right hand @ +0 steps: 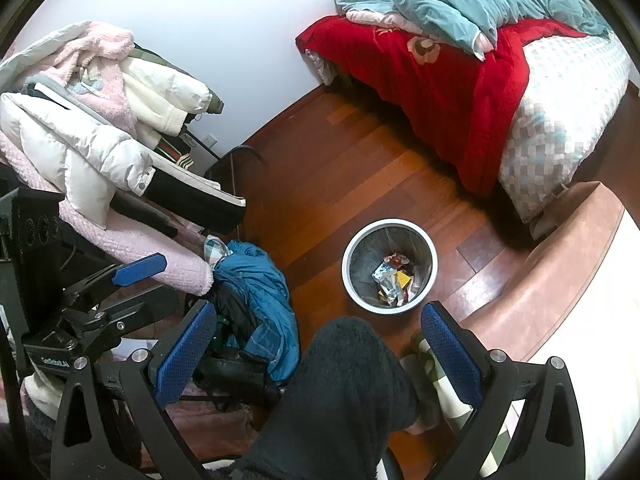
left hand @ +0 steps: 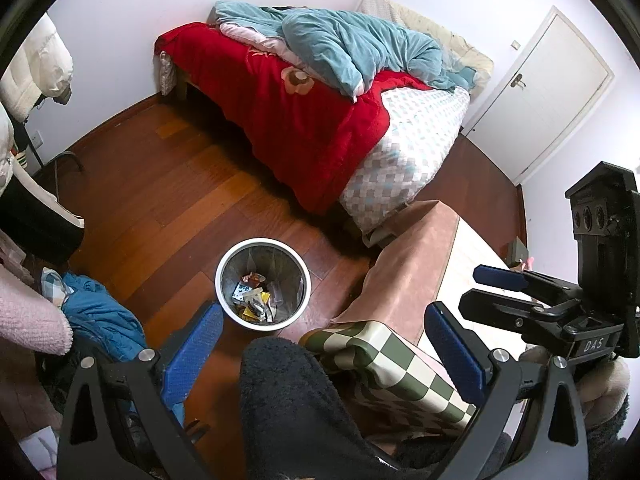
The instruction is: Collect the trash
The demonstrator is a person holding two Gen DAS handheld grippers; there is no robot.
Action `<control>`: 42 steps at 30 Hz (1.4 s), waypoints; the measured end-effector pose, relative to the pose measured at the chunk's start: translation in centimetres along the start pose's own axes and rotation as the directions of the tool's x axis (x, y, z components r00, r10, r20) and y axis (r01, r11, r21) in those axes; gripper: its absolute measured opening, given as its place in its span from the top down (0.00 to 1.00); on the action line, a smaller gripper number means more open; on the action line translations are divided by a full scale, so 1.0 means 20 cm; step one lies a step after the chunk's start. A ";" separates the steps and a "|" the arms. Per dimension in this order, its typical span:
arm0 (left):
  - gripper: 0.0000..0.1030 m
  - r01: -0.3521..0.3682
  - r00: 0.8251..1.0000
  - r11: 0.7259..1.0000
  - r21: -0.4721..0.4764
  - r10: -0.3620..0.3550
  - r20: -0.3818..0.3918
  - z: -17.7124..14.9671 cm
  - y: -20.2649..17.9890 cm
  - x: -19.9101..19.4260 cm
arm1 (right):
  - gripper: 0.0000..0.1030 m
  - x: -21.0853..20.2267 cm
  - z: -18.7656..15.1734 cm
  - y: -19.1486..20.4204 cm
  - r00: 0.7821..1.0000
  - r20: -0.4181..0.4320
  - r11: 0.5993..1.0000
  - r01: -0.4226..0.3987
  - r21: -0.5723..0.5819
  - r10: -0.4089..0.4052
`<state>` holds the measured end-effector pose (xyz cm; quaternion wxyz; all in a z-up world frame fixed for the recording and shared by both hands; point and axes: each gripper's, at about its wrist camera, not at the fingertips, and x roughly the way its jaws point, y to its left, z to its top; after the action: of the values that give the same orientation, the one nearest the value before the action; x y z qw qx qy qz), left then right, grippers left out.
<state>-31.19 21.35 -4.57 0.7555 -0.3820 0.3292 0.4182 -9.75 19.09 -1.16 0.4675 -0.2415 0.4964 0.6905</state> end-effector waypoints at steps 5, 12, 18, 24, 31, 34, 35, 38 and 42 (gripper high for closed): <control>0.00 -0.005 1.000 1.000 -0.004 0.005 0.000 -0.02 0.00 0.01 | 0.00 0.00 -0.01 -0.01 1.000 -0.003 1.000 -0.008 0.004 0.008; 0.00 -0.003 1.000 1.000 -0.001 0.003 -0.002 -0.03 0.00 0.02 | 0.00 0.00 -0.04 -0.03 1.000 -0.012 1.000 0.000 0.005 0.000; 0.00 0.002 1.000 1.000 0.001 -0.002 -0.011 -0.03 0.00 0.04 | 0.00 -0.01 -0.05 -0.03 1.000 -0.016 1.000 0.002 0.003 -0.002; 0.00 0.006 1.000 1.000 0.004 -0.006 -0.010 -0.03 0.00 0.03 | 0.00 -0.01 -0.05 -0.04 1.000 -0.016 1.000 0.001 0.006 -0.001; 0.00 0.014 1.000 1.000 0.004 -0.014 -0.006 -0.02 -0.02 0.01 | 0.00 -0.01 -0.05 -0.04 1.000 -0.018 1.000 0.000 0.003 0.000; 0.00 0.014 1.000 1.000 0.004 -0.014 -0.006 -0.02 -0.01 0.01 | 0.00 -0.01 -0.05 -0.03 1.000 -0.019 1.000 -0.002 0.004 0.002; 0.00 0.015 1.000 1.000 0.003 -0.015 -0.006 -0.02 -0.01 0.01 | 0.00 -0.01 -0.05 -0.03 1.000 -0.020 1.000 0.000 0.002 0.000; 0.00 0.015 1.000 1.000 0.005 -0.015 -0.008 -0.02 -0.01 0.01 | 0.00 0.00 -0.05 -0.02 1.000 -0.020 1.000 -0.004 0.006 0.004; 0.00 0.012 1.000 1.000 0.005 -0.012 -0.008 -0.02 -0.01 0.01 | 0.00 0.00 -0.05 -0.01 1.000 -0.023 1.000 -0.006 0.003 0.006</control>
<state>-31.06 21.07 -4.82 0.7577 -0.3836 0.3309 0.4113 -9.76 18.16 -1.71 0.4598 -0.2473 0.5034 0.6884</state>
